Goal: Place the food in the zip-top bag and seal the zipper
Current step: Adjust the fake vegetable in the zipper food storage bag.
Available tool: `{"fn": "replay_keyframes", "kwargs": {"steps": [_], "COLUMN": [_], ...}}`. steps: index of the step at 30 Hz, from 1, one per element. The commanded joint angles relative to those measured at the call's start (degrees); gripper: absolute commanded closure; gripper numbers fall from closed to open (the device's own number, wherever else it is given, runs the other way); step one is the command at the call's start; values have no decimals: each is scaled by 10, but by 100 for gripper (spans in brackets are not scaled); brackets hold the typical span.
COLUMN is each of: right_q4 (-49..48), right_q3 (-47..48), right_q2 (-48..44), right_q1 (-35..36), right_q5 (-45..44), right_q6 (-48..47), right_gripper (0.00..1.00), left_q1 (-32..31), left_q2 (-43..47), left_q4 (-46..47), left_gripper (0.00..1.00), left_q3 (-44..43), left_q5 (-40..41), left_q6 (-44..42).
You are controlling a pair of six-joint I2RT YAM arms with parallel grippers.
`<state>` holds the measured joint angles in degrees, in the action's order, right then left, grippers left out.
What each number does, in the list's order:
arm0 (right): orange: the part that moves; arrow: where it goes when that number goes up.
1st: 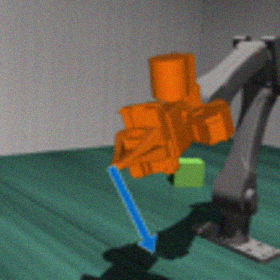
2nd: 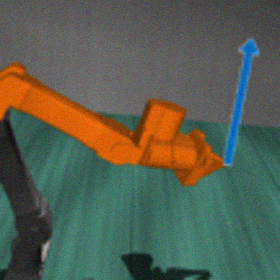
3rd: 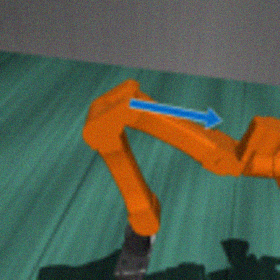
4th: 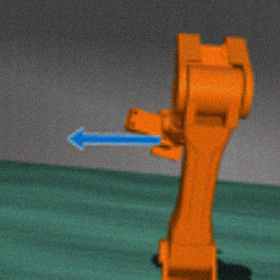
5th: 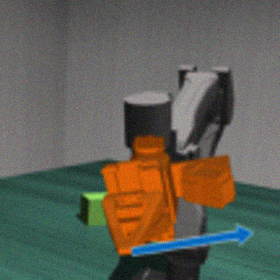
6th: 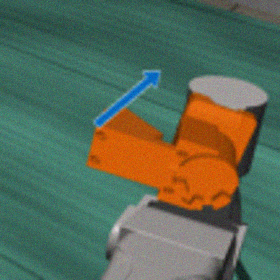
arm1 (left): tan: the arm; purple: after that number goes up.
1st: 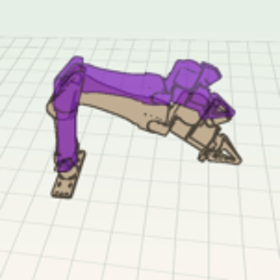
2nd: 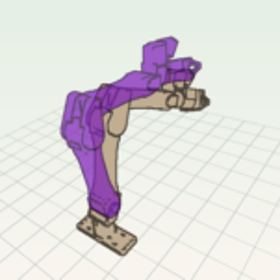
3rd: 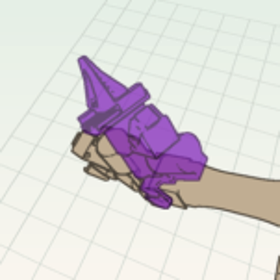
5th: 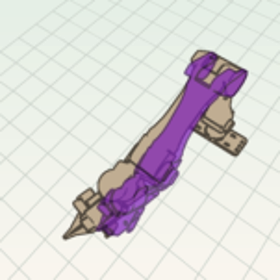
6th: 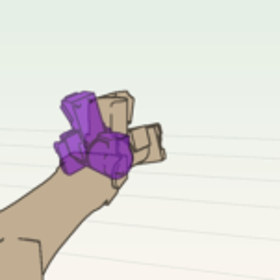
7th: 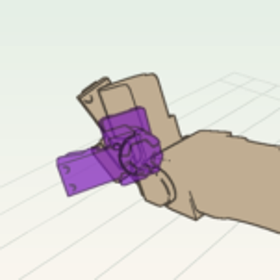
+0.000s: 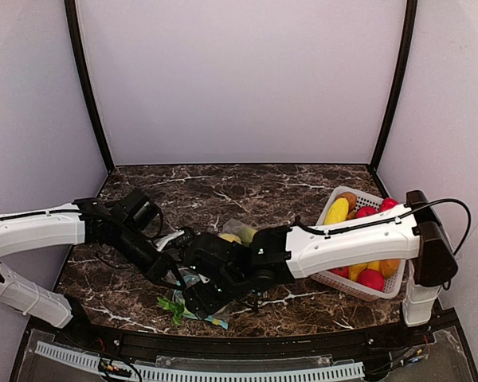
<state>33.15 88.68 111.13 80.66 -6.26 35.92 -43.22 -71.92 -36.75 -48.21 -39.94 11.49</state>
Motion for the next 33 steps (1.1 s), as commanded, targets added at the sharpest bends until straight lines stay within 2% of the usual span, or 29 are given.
{"fn": "replay_keyframes", "kwargs": {"steps": [1, 10, 22, 28, 30, 33], "right_q4": [51, 68, 122, 23, 30, 40], "right_q3": [14, 31, 44, -11, -21, -31], "right_q2": [49, 80, 96, -2, -17, -14], "right_q1": [5, 9, 8, 10, 10, 10], "right_q5": [-16, -47, -95, -32, -38, -47], "right_q6": [26, 38, 144, 79, 77, 75], "right_gripper": [15, 11, 14, 11, 14, 24], "left_q1": [1, 1, 2, 8, 13, 15], "left_q2": [35, 42, 80, 87, 84, 80], "left_q4": [28, 34, 36, 9, 11, 23], "left_gripper": [99, 99, 99, 99, 99, 99], "left_q3": [7, 16, 43, 39, 37, 35], "left_q5": [-15, -20, -29, -8, -10, -13], "left_q6": [11, 18, 48, 38, 40, 45]}}
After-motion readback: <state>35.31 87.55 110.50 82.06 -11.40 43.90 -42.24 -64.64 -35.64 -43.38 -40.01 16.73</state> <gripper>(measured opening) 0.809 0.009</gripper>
